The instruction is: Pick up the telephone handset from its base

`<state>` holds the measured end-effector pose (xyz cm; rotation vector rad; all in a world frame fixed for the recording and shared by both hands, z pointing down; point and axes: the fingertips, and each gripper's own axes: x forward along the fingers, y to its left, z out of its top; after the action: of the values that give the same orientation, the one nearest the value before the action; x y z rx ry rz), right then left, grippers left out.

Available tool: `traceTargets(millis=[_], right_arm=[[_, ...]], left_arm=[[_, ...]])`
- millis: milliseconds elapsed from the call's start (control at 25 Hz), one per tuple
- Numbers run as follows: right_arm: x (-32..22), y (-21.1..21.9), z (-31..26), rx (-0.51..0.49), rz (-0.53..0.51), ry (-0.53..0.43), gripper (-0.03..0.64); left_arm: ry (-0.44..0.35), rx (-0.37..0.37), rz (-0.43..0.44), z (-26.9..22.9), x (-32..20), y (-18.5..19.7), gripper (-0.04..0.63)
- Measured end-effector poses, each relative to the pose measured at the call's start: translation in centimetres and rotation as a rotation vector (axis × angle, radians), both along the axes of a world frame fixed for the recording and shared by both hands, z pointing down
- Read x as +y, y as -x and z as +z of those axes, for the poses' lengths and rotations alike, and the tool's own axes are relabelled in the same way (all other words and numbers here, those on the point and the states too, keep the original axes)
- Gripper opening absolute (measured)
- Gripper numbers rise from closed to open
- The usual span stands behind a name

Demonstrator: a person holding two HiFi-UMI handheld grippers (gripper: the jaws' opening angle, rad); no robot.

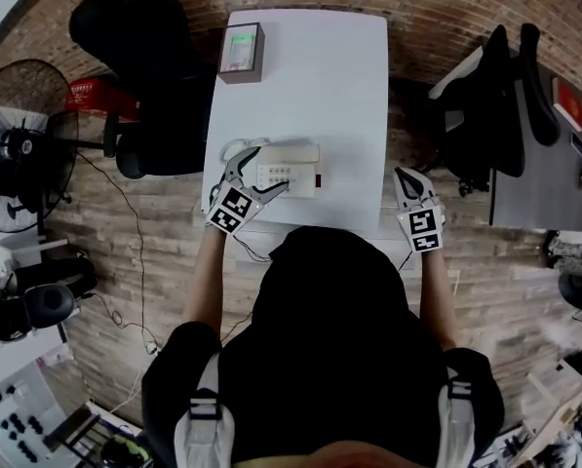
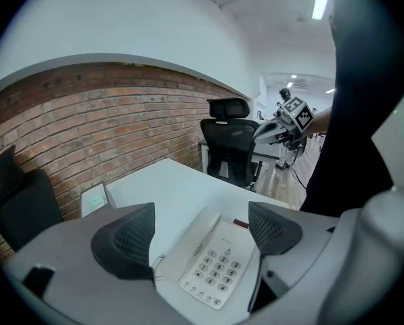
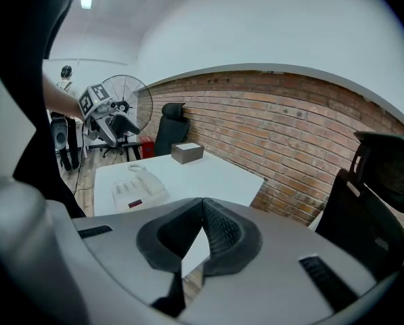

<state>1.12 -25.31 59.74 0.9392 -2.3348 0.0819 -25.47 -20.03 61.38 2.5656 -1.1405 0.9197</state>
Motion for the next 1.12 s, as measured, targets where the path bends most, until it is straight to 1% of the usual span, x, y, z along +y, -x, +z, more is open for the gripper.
traceTargets(millis=[200,280,400,480,640,800,1000,1120], right_arm=[[-0.2,0.3,0.3,0.007,0.030,0.002,-0.002],[-0.2,0.5,0.6,0.006,0.046,0.007,-0.002],[-0.4,0.9,0.8,-0.023,0.078,0.018,-0.002],[-0.5,1.1,0.8,-0.042,0.101,0.021,-0.002],[-0.5,1.4,1.0,-0.031,0.124,0.020,-0.002],[-0.3,1.4,1.5,-0.020,0.148,0.026,-0.002],[-0.1,0.9,2.4,-0.007,0.181,0.047,-0.002],[0.0,0.4,2.7,-0.004,0.207,0.062,-0.002]], left_arm=[[0.062,-0.035,0.090,2.5,-0.7,0.3,0.422],[0.088,-0.037,0.122,3.3,-0.8,0.4,0.422],[0.122,-0.038,0.159,4.4,-1.0,0.5,0.422],[0.130,-0.053,0.189,5.0,-1.2,0.5,0.422],[0.122,-0.074,0.261,6.1,-2.0,0.4,0.422],[0.147,-0.125,0.345,8.1,-2.3,0.2,0.422],[0.166,-0.220,0.440,10.5,-2.9,0.2,0.421],[0.184,-0.232,0.477,11.2,-3.3,-0.1,0.422]])
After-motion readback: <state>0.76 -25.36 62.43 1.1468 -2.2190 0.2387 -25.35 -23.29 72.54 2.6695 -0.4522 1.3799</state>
